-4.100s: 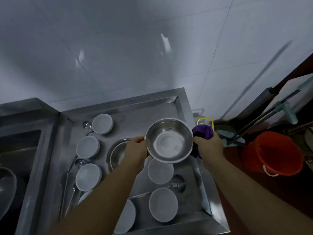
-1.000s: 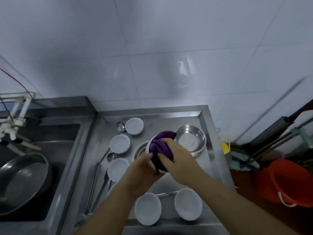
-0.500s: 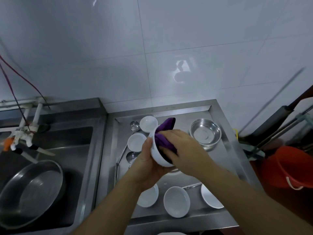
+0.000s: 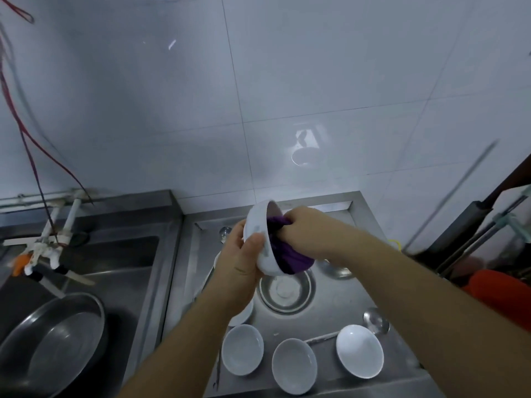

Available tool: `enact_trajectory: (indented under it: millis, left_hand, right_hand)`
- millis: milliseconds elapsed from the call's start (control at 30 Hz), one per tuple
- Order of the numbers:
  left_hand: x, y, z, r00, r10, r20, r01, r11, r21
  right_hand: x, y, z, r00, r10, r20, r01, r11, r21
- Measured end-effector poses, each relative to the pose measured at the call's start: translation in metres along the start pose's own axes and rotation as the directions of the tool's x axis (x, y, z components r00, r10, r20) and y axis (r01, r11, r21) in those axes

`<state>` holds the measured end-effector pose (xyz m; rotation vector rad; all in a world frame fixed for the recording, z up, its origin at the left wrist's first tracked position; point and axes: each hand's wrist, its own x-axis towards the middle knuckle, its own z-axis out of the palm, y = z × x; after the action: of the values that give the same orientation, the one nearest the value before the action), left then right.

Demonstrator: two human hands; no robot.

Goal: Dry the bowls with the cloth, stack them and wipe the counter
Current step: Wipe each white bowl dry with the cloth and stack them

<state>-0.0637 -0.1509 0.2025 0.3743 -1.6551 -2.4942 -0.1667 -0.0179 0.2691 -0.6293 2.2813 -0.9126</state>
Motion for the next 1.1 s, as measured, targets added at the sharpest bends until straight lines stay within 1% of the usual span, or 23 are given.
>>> enact_trajectory:
  millis: [67, 133, 167, 200, 233, 300, 400, 467, 500, 567, 633, 700, 800, 833, 900, 933, 1000, 1033, 1100]
  left_hand:
    - [-0.003, -0.001, 0.006, 0.999, -0.025, 0.048, 0.028, 0.998, -0.064]
    - [-0.007, -0.003, 0.011, 0.991, -0.058, 0.123, 0.076, 0.987, -0.145]
    - [-0.009, -0.005, 0.013, 0.986, -0.079, 0.147, 0.105, 0.978, -0.182]
    - [-0.011, -0.008, 0.013, 0.983, -0.093, 0.157, 0.125, 0.970, -0.208]
    - [-0.012, -0.011, 0.014, 0.982, -0.101, 0.159, 0.137, 0.963, -0.231]
    - [-0.014, -0.015, 0.019, 0.982, -0.109, 0.156, 0.148, 0.954, -0.260]
    - [-0.014, -0.015, 0.029, 0.987, -0.116, 0.112, 0.141, 0.958, -0.251]
    - [-0.013, -0.011, 0.035, 0.991, -0.107, 0.079, 0.123, 0.962, -0.242]
    - [-0.013, -0.009, 0.037, 0.992, -0.109, 0.056, 0.120, 0.963, -0.241]
    - [-0.011, -0.007, 0.038, 0.993, -0.117, 0.009, 0.116, 0.966, -0.231]
    - [-0.010, -0.005, 0.037, 0.995, -0.101, -0.024, 0.095, 0.979, -0.182]
    - [-0.010, -0.002, 0.036, 0.997, -0.064, -0.048, 0.059, 0.992, -0.108]
    - [-0.009, 0.001, 0.034, 0.999, -0.015, -0.040, 0.014, 1.000, -0.027]
    - [-0.009, 0.002, 0.033, 1.000, 0.002, -0.023, -0.002, 1.000, -0.012]
    - [-0.007, 0.005, 0.031, 0.999, 0.036, 0.015, -0.037, 0.999, 0.018]
    - [-0.007, 0.006, 0.032, 0.999, 0.043, 0.033, -0.044, 0.999, 0.019]
    - [-0.008, 0.006, 0.036, 0.996, 0.038, 0.075, -0.037, 0.999, -0.016]
    - [-0.010, 0.004, 0.038, 0.994, 0.033, 0.100, -0.029, 0.999, -0.041]
    - [-0.013, -0.003, 0.042, 0.992, 0.030, 0.123, -0.018, 0.995, -0.096]
  right_hand:
    - [-0.010, 0.002, -0.005, 0.999, -0.019, 0.038, 0.013, 0.987, 0.162]
    - [-0.019, 0.004, -0.001, 0.997, -0.067, 0.046, 0.048, 0.943, 0.330]
    - [-0.021, 0.006, 0.003, 0.995, -0.095, 0.019, 0.081, 0.927, 0.366]
    - [-0.023, 0.009, 0.008, 0.991, -0.130, -0.032, 0.133, 0.923, 0.361]
    - [-0.025, 0.011, 0.012, 0.979, -0.178, -0.100, 0.201, 0.924, 0.326]
    - [-0.025, 0.015, 0.019, 0.931, -0.275, -0.239, 0.325, 0.924, 0.204]
    - [-0.019, 0.019, 0.022, 0.850, -0.336, -0.406, 0.375, 0.927, 0.018]
    - [-0.014, 0.018, 0.022, 0.800, -0.393, -0.454, 0.372, 0.918, -0.140]
    - [-0.012, 0.016, 0.021, 0.797, -0.398, -0.454, 0.337, 0.917, -0.214]
    - [-0.009, 0.011, 0.018, 0.822, -0.348, -0.451, 0.229, 0.927, -0.298]
    - [-0.006, 0.008, 0.013, 0.862, -0.250, -0.442, 0.107, 0.940, -0.324]
    - [-0.004, 0.006, 0.005, 0.915, -0.133, -0.380, 0.010, 0.951, -0.310]
    - [-0.008, 0.006, -0.013, 0.972, -0.007, -0.235, -0.037, 0.982, -0.184]
    - [-0.011, 0.007, -0.018, 0.983, 0.019, -0.181, -0.039, 0.993, -0.107]
    - [-0.018, 0.011, -0.025, 0.997, 0.053, -0.064, -0.046, 0.994, 0.099]
    - [-0.021, 0.013, -0.028, 0.999, 0.052, -0.003, -0.050, 0.978, 0.201]
    - [-0.027, 0.019, -0.029, 0.995, 0.005, 0.103, -0.043, 0.927, 0.372]
    - [-0.029, 0.021, -0.028, 0.991, -0.028, 0.133, -0.035, 0.891, 0.452]
    - [-0.033, 0.023, -0.023, 0.990, -0.053, 0.128, -0.038, 0.782, 0.622]
